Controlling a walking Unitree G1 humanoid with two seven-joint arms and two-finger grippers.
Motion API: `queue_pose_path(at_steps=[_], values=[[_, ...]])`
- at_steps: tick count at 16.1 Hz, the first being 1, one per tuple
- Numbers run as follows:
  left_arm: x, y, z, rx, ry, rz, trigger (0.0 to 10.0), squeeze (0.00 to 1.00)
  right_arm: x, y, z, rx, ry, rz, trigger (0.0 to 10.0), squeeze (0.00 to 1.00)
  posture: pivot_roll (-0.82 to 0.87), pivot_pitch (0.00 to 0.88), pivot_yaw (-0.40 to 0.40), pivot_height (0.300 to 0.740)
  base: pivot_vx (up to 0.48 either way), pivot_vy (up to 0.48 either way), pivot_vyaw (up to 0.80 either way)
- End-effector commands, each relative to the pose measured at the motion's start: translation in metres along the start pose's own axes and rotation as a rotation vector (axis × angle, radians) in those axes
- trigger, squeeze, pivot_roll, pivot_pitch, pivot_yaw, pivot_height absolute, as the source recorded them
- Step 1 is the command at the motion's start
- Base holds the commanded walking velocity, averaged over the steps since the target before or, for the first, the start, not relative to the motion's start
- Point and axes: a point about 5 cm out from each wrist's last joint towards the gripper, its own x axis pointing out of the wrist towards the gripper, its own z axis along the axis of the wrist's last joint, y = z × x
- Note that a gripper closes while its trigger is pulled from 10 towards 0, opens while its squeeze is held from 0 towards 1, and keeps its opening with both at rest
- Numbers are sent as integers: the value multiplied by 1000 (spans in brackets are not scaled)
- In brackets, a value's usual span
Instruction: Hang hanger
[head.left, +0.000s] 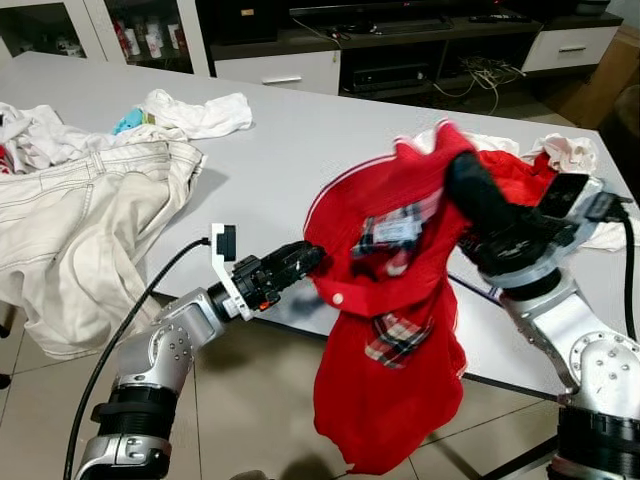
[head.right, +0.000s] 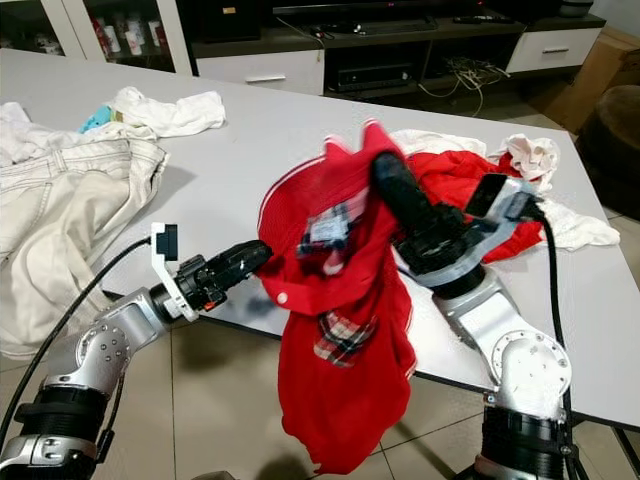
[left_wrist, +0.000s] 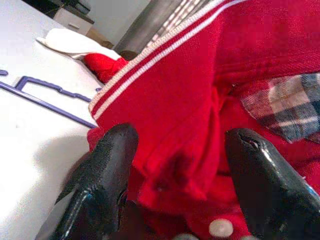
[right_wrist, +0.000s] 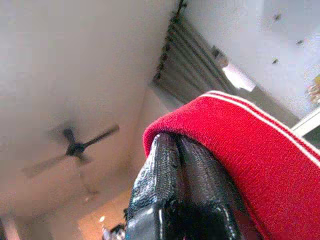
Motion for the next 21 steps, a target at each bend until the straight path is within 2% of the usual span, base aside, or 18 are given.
queue_pose_path(at_steps=[1, 4, 8, 11, 12, 15, 21], values=[[-1, 1, 4, 31, 5, 13, 10000, 0, 3, 4, 16, -28, -52, 29, 0, 0, -54, 0, 26, 740, 0, 0, 0], [-7, 5, 7, 35, -9, 41, 10000, 0, 2, 4, 24, -29, -73, 30, 0, 0, -47, 0, 23, 740, 0, 0, 0], [-8, 6, 8, 28, -22, 53, 10000, 0, 6, 6, 19, 14, -65, 57, 0, 0, -46, 0, 22, 740, 0, 0, 0], [1, 6, 5, 1, -27, 35, 10000, 0, 9, 8, 14, 48, -53, 80, 0, 0, -47, 0, 22, 740, 0, 0, 0], [8, 3, 3, -18, -24, -8, 10000, 0, 10, 8, 12, 57, -49, 82, 0, 0, -52, 0, 24, 740, 0, 0, 0], [16, -2, 3, -23, -22, -58, 10000, 0, 11, 8, 10, 66, -49, 85, 0, 0, -56, 0, 26, 740, 0, 0, 0], [19, -3, 2, 9, -24, -83, 10000, 0, 10, 5, 10, 85, -69, 75, 0, 0, -59, 0, 27, 740, 0, 0, 0]])
